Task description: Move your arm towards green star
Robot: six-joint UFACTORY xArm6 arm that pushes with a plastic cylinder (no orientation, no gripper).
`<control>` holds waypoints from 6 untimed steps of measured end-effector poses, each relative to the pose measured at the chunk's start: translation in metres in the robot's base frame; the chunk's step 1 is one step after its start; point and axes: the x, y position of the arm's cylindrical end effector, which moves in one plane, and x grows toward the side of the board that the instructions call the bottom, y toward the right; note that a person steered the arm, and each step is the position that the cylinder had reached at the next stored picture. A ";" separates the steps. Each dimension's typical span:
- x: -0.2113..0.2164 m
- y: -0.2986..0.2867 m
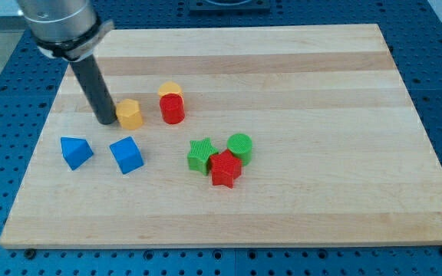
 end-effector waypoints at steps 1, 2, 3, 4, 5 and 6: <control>-0.003 0.028; -0.009 0.046; 0.004 0.044; 0.036 0.034; 0.025 0.087; 0.006 0.143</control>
